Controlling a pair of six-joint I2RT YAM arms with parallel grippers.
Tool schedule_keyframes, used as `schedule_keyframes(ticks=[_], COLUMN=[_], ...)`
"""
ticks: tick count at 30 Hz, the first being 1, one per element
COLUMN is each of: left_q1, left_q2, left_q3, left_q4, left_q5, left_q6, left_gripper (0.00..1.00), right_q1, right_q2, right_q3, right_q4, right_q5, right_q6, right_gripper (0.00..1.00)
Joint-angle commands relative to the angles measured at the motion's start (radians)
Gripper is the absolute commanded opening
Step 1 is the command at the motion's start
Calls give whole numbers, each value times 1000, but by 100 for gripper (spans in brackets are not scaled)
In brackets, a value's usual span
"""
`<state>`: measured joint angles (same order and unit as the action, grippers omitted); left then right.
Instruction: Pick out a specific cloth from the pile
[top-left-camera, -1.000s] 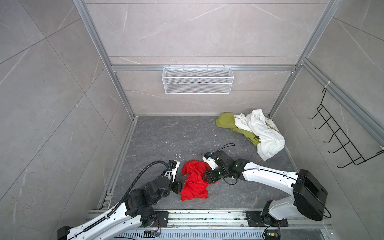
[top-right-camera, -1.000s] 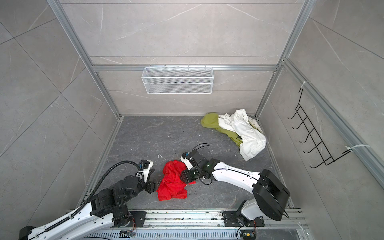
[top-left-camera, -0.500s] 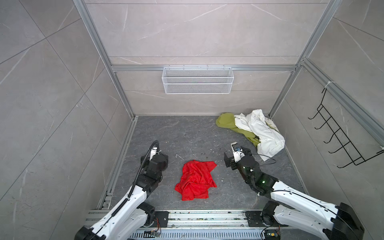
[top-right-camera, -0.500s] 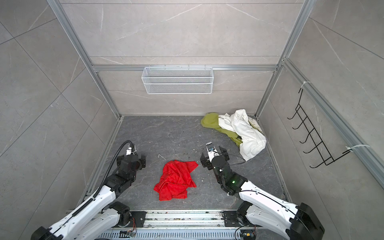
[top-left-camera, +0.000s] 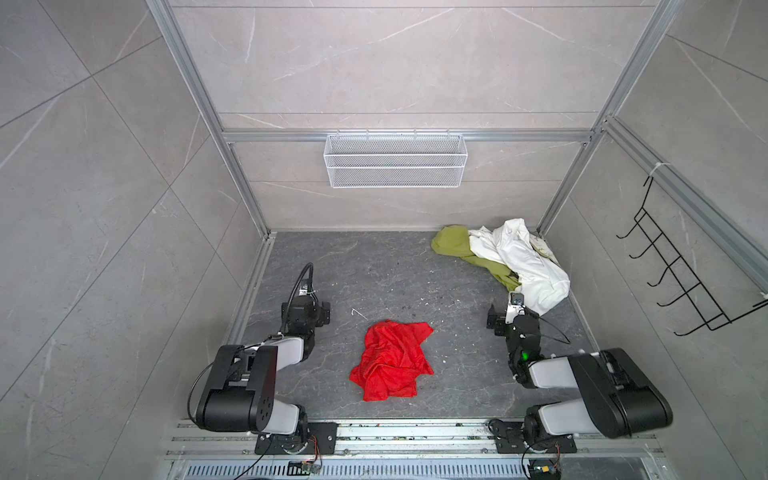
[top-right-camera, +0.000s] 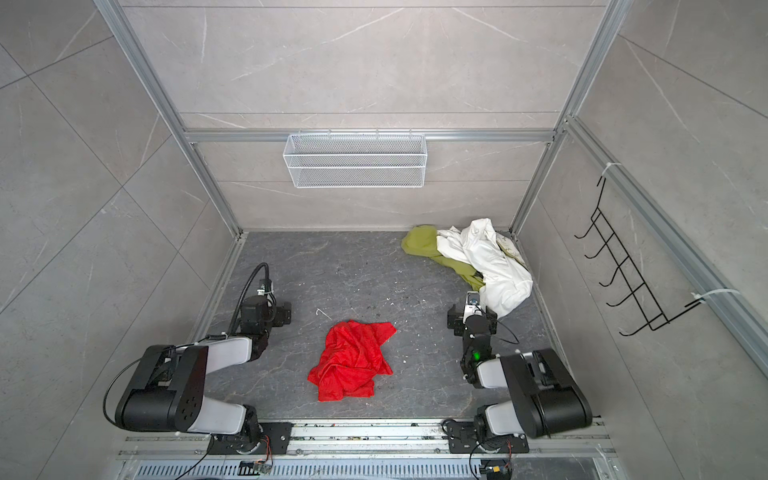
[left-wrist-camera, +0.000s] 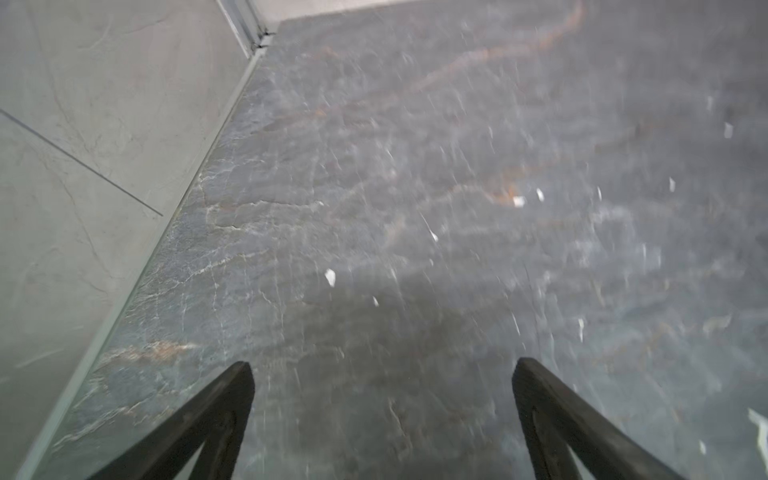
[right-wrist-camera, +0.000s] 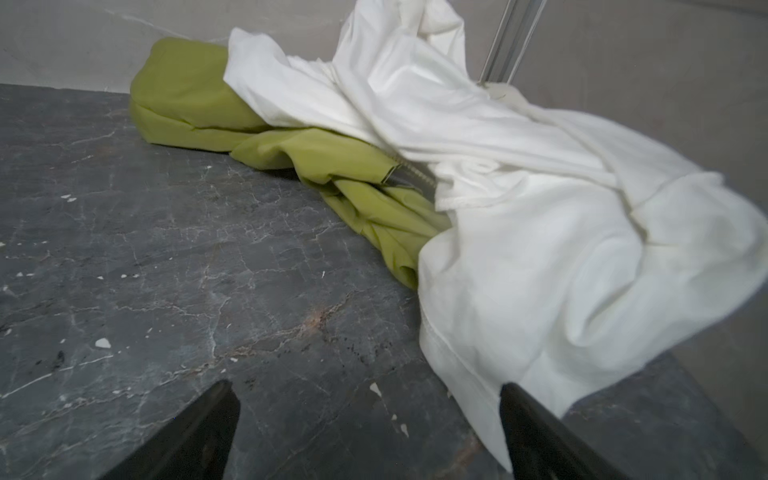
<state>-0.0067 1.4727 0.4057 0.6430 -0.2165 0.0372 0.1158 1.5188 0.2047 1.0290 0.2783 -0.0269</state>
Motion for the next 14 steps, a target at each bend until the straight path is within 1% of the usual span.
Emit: schedule_keyframes(ticks=[1,2,3,5,7,8,9,14], left_q1=[61,60,62,62,62,62,62,62], left_q2=[27,28,35,31,32,32,34,28], left_q3=[-25,-29,-34,-30,-31,-30,-30,-40], left_q4=[166,177,196,179,182,179,183,193], left_q5=[113,114,116,118,116,117,116,118], left_q6=[-69,-69,-67,-69,-68,-69,-67,-66], left_gripper=[100,100,100,100,100,100,100,100], right_q1=[-50,-63,-59,-56,-55,-54,-55,-57], right_q2=[-15,3,6,-10,8,3,2,2], right_q3=[166,129,127,150,156,167,171,156], right_q4=[-193,-82,-65,-151,-125,-159,-176,-142], right_q5=[-163,-166,-157,-164,-180,-212,-220,-219], right_q6=[73,72,72,66,60,49,49,53], right_gripper=[100,100,100,100,100,100,100,100])
